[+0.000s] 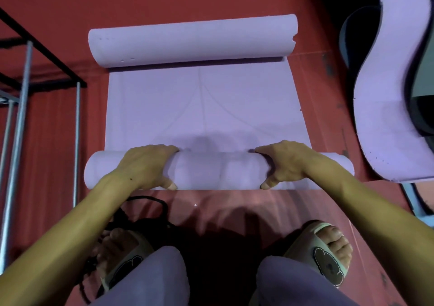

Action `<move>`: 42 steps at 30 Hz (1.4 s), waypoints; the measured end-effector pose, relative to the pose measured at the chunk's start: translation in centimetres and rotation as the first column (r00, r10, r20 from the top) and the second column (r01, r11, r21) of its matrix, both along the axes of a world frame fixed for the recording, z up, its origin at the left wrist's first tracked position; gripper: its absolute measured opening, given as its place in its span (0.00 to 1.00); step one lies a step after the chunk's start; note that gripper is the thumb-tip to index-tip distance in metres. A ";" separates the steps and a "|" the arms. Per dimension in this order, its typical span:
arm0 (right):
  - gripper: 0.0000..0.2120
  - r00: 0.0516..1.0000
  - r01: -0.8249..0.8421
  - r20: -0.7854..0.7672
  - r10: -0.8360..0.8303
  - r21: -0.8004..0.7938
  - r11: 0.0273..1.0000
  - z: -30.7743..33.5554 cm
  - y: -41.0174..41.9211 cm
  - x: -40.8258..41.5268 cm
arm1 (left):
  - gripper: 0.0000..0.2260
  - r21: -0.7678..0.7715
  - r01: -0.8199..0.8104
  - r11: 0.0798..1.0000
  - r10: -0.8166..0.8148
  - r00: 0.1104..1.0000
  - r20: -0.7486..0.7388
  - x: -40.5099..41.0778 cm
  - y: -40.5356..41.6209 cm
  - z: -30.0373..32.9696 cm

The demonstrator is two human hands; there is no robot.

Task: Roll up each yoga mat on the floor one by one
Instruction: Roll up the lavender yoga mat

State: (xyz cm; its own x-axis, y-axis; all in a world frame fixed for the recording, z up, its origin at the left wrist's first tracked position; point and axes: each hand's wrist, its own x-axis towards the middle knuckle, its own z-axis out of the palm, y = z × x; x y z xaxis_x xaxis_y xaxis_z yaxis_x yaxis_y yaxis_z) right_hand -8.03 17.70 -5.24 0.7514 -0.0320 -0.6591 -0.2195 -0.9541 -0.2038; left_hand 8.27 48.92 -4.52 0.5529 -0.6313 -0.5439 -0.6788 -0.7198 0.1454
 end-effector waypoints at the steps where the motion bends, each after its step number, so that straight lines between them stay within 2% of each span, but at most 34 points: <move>1: 0.49 1.000 0.006 -0.006 -0.006 -0.001 1.000 0.2 0.0 0.0 | 0.44 -0.011 -0.009 1.000 0.009 1.000 -0.011 0.0 0.1 0.0; 6: 0.51 0.997 0.078 -0.014 -0.077 0.037 0.996 0.6 -0.3 -0.1 | 0.43 -0.079 -0.054 0.995 0.053 0.999 -0.004 -0.3 0.5 0.2; 11: 0.44 0.954 0.245 0.159 -0.254 0.070 0.967 0.9 -1.9 0.0 | 0.33 -0.236 -0.082 0.968 0.106 0.990 0.093 0.3 1.0 0.1; 13: 0.40 0.950 0.231 0.204 -0.236 0.047 0.972 0.9 -2.1 0.2 | 0.30 -0.262 -0.078 0.962 0.107 0.989 0.098 0.6 0.8 0.2; 17: 0.31 0.930 0.209 0.301 -0.211 0.038 0.977 0.5 -2.3 -0.2 | 0.32 -0.331 -0.050 0.942 0.121 0.973 0.197 0.4 0.6 -0.2; 19: 0.26 0.904 0.231 0.358 -0.233 0.048 0.972 0.3 -2.6 -0.5 | 0.27 -0.373 -0.051 0.926 0.143 0.964 0.223 0.3 0.6 -0.6; 23: 0.22 0.874 0.206 0.442 -0.199 0.034 0.978 -0.1 -2.5 -0.5 | 0.17 -0.409 -0.048 0.911 0.151 0.963 0.223 0.4 0.7 -1.2; 27: 0.14 0.849 0.208 0.483 -0.216 0.071 0.976 -0.3 -2.1 -0.4 | 0.14 -0.404 -0.072 0.912 0.172 0.961 0.216 0.9 0.3 -1.4; 31: 0.10 0.775 0.188 0.619 -0.128 -0.033 0.982 -1.6 -1.3 -0.9 | 0.14 -0.405 -0.093 0.910 0.178 0.968 0.179 1.5 -0.1 -1.8; 34: 0.16 0.765 0.193 0.640 -0.069 -0.126 0.973 -2.2 -0.3 -1.2 | 0.16 -0.410 -0.075 0.909 0.178 0.960 0.218 1.5 -0.3 -2.2; 36: 0.23 0.779 0.213 0.621 -0.088 -0.130 0.968 -2.1 0.0 -1.2 | 0.17 -0.408 -0.063 0.911 0.180 0.950 0.254 1.4 -0.7 -2.3; 40: 0.40 0.811 0.188 0.582 -0.059 -0.164 0.968 -2.4 0.6 -1.5 | 0.26 -0.391 -0.071 0.918 0.172 0.958 0.228 1.5 -1.3 -2.2; 42: 0.44 0.817 0.184 0.575 -0.040 -0.194 0.964 -2.6 0.7 -1.6 | 0.30 -0.359 -0.065 0.931 0.160 0.957 0.242 1.7 -1.4 -2.3</move>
State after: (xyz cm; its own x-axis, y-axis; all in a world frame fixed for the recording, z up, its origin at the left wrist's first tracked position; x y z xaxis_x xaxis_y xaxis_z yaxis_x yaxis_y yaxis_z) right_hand -9.59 18.45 -7.88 0.9683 -0.2349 -0.0851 -0.2431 -0.9645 -0.1032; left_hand 9.96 47.56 -6.81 0.7242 -0.6774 -0.1293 -0.6439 -0.7313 0.2250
